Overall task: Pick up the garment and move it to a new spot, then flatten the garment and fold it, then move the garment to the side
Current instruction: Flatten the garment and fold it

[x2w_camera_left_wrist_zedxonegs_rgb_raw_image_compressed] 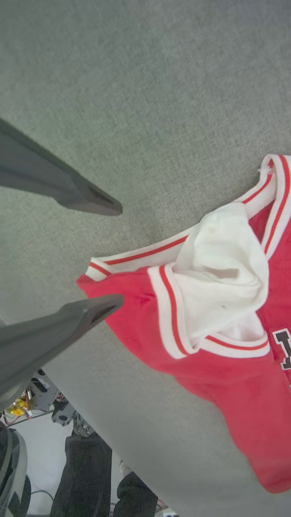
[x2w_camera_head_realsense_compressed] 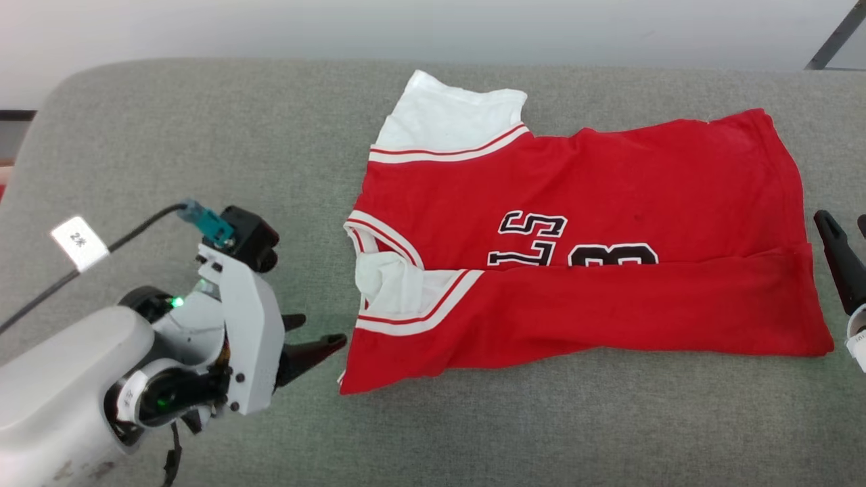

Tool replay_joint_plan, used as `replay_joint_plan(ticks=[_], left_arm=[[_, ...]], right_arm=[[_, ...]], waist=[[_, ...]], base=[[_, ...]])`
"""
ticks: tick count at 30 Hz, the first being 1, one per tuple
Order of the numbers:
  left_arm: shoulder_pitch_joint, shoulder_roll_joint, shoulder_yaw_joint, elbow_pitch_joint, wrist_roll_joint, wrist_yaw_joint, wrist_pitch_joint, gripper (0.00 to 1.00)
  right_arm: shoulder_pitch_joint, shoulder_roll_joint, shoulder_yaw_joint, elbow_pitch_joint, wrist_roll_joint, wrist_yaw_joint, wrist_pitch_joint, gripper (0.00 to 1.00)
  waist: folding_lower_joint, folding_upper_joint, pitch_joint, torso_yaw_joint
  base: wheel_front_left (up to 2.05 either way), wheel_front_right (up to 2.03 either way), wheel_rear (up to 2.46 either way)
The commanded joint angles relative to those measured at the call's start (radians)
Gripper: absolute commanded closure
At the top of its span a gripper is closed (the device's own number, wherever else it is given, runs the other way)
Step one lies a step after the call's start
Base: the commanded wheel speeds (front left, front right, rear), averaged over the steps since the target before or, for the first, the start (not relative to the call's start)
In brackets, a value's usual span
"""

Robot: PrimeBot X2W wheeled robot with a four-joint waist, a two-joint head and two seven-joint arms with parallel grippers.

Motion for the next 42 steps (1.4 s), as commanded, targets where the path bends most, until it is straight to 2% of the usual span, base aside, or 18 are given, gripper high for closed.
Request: replay_joint_plan(ticks=[1,4,12,23,24,25,27,28,31,39,42], left_arm=[[-0.013,0.007,0.005,-0.012,-0.017,0.013,0.011,0.0],[0.0,0.011,0.001,-0.051,-0.043,0.036,0.041,0.0],[0.038,-0.022,-0.003,-0.055,-0.079,0.05,0.033,0.0],[0.096,-0.106,-0.014,0.118,-0.126,-0.007,-0.007,0.0],[0.099,-0.112,-0.014,0.13,-0.128,-0.014,-0.012,0.1],[0.102,-0.118,-0.014,0.139,-0.131,-0.021,-0.016,0.4],[0.107,-0.129,-0.011,0.15,-0.13,-0.043,-0.03,0.89],[0.108,-0.134,-0.006,0.155,-0.13,-0.05,-0.041,1.0],[0.113,-0.142,-0.002,0.157,-0.126,-0.072,-0.061,1.0],[0.123,-0.145,-0.012,0.151,-0.098,-0.098,-0.086,1.0],[0.118,-0.151,-0.014,0.143,-0.091,-0.103,-0.089,1.0]], right_arm=[[-0.001,0.008,-0.006,-0.006,-0.007,-0.001,0.002,0.0],[-0.001,0.018,-0.008,-0.011,-0.011,-0.001,0.004,0.0],[-0.013,0.032,-0.018,-0.018,-0.012,-0.001,0.007,0.0],[-0.031,0.014,-0.027,-0.035,-0.011,-0.001,0.019,0.0],[-0.03,0.011,-0.03,-0.037,-0.012,-0.001,0.021,0.0],[-0.026,0.007,-0.032,-0.04,-0.013,-0.001,0.027,0.0],[-0.02,-0.002,-0.033,-0.048,-0.014,-0.001,0.041,0.0],[-0.016,-0.01,-0.029,-0.053,-0.017,-0.001,0.053,0.0],[0.001,-0.065,0.026,-0.079,-0.048,-0.001,0.118,0.0],[0.009,-0.23,0.158,-0.119,-0.106,-0.001,0.363,0.0],[-0.018,-0.259,0.193,-0.123,-0.126,-0.001,0.444,0.0]], waist=[[0.0,0.0,0.006,-0.005],[0.0,0.0,0.016,-0.015],[0.0,0.0,0.045,-0.038],[0.0,0.0,0.074,-0.077],[0.0,0.0,0.075,-0.08],[0.0,0.0,0.075,-0.081],[0.0,0.0,0.076,-0.083],[0.0,0.0,0.076,-0.084],[0.0,0.0,0.074,-0.086],[0.0,0.0,0.068,-0.069],[0.0,0.0,0.069,-0.059]], base=[[0.0,0.0,0.0],[0.0,0.0,0.0],[0.0,0.0,0.0],[0.0,0.0,0.0],[0.0,0.0,0.0],[0.0,0.0,0.0],[0.0,0.0,0.0],[0.0,0.0,0.0],[0.0,0.0,0.0],[0.0,0.0,0.0],[0.0,0.0,0.0]])
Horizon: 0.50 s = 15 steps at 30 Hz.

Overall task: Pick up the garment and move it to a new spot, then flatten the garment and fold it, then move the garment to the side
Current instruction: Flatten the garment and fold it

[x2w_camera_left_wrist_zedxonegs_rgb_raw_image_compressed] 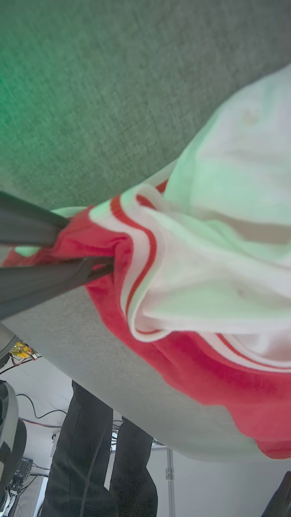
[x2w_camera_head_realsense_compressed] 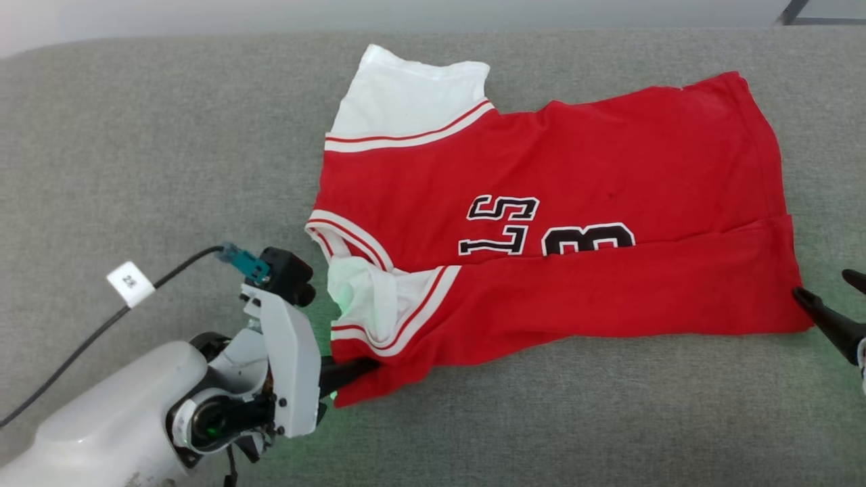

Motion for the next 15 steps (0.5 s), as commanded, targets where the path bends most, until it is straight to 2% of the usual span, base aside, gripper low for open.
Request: replay_joint_plan(ticks=[1,6,14,15], left_arm=[[0.019,-0.008,-0.011,-0.002,0.007,-0.005,0.002,1.0],[0.004,-0.021,-0.009,-0.006,0.012,-0.013,-0.001,1.0],[0.002,-0.031,-0.008,0.007,0.022,-0.025,-0.018,1.0],[0.001,-0.033,-0.007,0.009,0.023,-0.025,-0.02,1.0]], right_arm=[[-0.02,0.005,0.012,0.002,0.005,-0.001,0.032,0.0],[-0.067,-0.017,0.052,0.039,0.008,-0.001,0.145,0.0],[-0.103,-0.012,0.093,0.14,0.015,-0.001,0.173,0.0],[-0.1,-0.011,0.102,0.152,0.018,-0.001,0.175,0.06]], waist=[[0.0,-0.0001,0.001,0.008],[0.0,-0.0001,0.008,0.026],[0.0,-0.0001,0.019,0.045],[0.0,-0.0001,0.02,0.047]], base=[[0.0,0.0,0.0],[0.0,0.0,0.0],[0.0,0.0,0.0],[0.0,0.0,0.0]])
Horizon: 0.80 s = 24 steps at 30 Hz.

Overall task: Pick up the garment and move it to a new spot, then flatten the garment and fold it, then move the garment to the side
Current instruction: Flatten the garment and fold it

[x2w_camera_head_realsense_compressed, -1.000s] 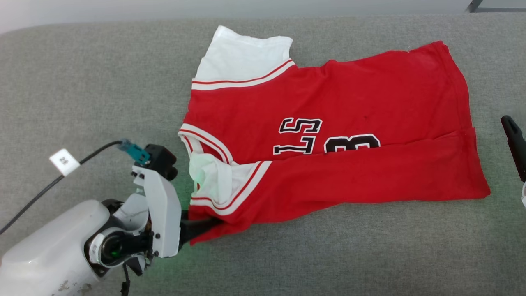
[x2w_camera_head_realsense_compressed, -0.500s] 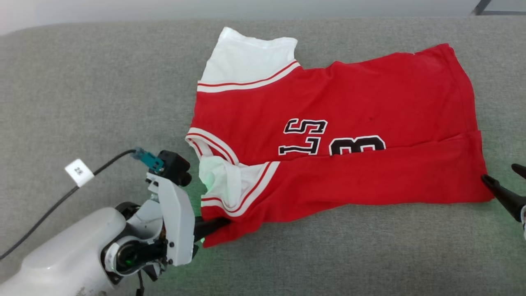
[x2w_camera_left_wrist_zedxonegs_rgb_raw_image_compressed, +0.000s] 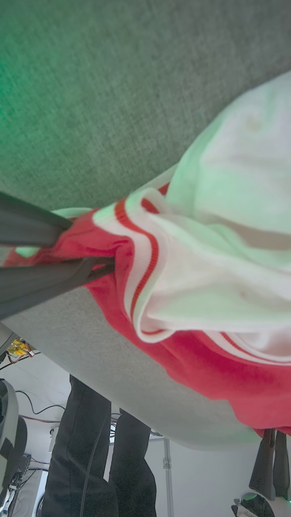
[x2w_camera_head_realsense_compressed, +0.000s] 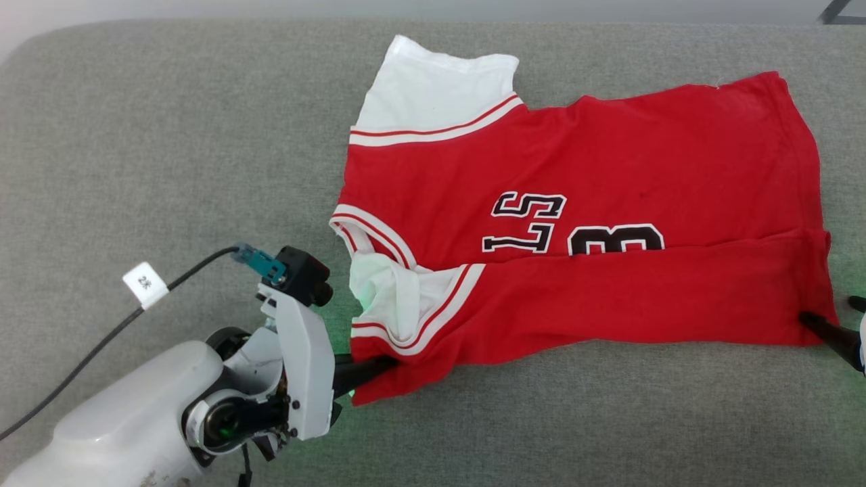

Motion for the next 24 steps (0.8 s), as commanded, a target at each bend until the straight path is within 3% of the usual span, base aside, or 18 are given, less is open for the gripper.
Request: replay_joint_plan(ticks=[1,3,4,11,24], left_arm=[[0.006,-0.003,-0.004,0.006,0.005,0.0,0.0,1.0],[0.007,-0.004,-0.002,0.011,0.008,-0.003,-0.007,1.0],[0.009,-0.004,-0.002,0.013,0.01,-0.006,-0.011,1.0],[0.032,0.02,-0.006,0.024,0.031,-0.008,-0.038,1.0],[0.133,0.14,-0.008,-0.1,0.051,0.009,-0.106,1.0]], right_arm=[[0.006,0.007,0.015,0.016,0.002,-0.001,0.006,0.42],[0.014,0.008,0.029,0.029,0.013,-0.001,0.008,0.87],[0.016,0.008,0.034,0.032,0.015,-0.001,0.004,1.0],[0.039,0.005,0.032,0.019,0.045,-0.001,-0.025,1.0],[0.214,-0.037,-0.042,-0.12,0.101,-0.001,-0.011,1.0]], waist=[[0.0,-0.0001,0.001,0.003],[0.0,-0.0001,0.002,0.005],[0.0,-0.0001,0.001,0.006],[0.0,-0.0001,-0.016,-0.001],[0.0,-0.0001,-0.066,-0.008]], base=[[0.0,0.0,0.0],[0.0,0.0,0.0],[0.0,0.0,0.0],[0.0,0.0,0.0],[0.0,0.0,0.0]])
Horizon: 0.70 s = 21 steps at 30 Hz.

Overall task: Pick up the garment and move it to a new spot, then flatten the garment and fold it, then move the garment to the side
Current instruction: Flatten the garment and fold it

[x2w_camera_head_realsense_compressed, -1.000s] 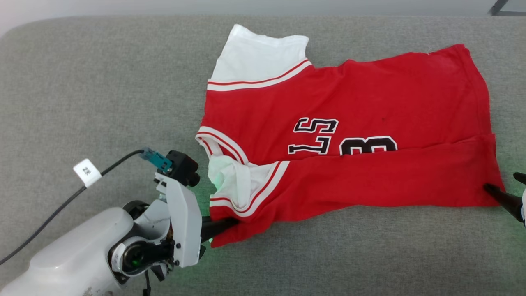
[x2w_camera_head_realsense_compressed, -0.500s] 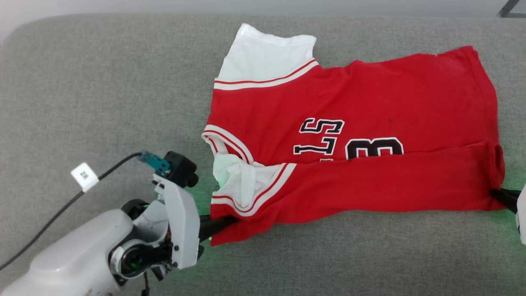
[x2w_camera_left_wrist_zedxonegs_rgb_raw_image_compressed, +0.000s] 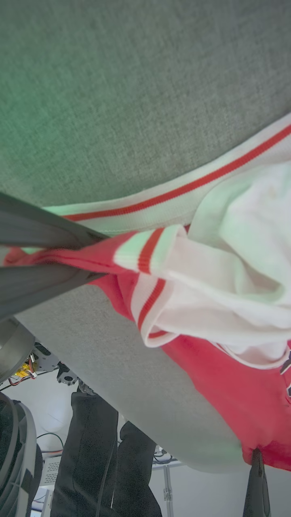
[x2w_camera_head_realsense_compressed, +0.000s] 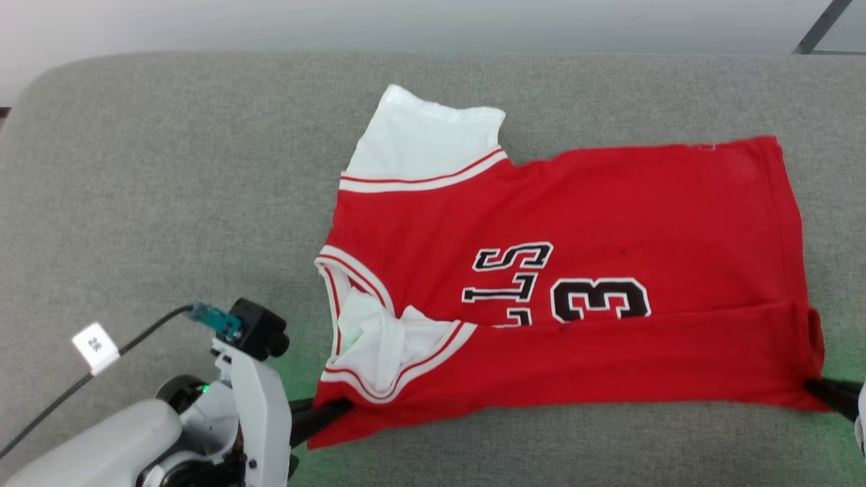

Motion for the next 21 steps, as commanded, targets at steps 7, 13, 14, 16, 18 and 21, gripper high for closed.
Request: replay_joint_plan(ticks=[7,13,14,16,18,21], left_arm=[[0.055,0.049,-0.007,-0.088,0.019,0.028,-0.03,1.0],[0.074,0.066,-0.004,-0.124,0.019,0.037,-0.049,1.0],[0.077,0.069,-0.003,-0.126,0.019,0.037,-0.05,1.0],[0.081,0.072,-0.002,-0.13,0.019,0.039,-0.055,1.0],[0.082,0.074,0.003,-0.135,0.023,0.037,-0.068,0.63],[0.092,0.085,0.018,-0.148,0.029,0.042,-0.105,0.0]], right_arm=[[0.143,0.015,-0.078,-0.1,-0.008,-0.001,0.018,1.0],[0.229,0.057,-0.135,-0.175,-0.032,-0.001,0.024,1.0],[0.236,0.063,-0.143,-0.185,-0.038,-0.001,0.026,1.0],[0.243,0.077,-0.159,-0.202,-0.05,-0.001,0.019,1.0],[0.237,0.094,-0.185,-0.209,-0.067,-0.001,-0.002,0.59],[0.229,0.118,-0.219,-0.217,-0.089,-0.001,-0.031,0.0]], waist=[[0.0,-0.0001,-0.003,-0.002],[0.0,-0.0001,-0.004,-0.009],[0.0,-0.0001,-0.005,-0.011],[0.0,-0.0001,-0.008,-0.015],[0.0,-0.0001,-0.011,-0.016],[0.0,-0.0001,-0.018,-0.017]], base=[[0.0,0.0,0.0],[0.0,0.0,0.0],[0.0,0.0,0.0],[0.0,0.0,0.0],[0.0,0.0,0.0],[0.0,0.0,0.0]])
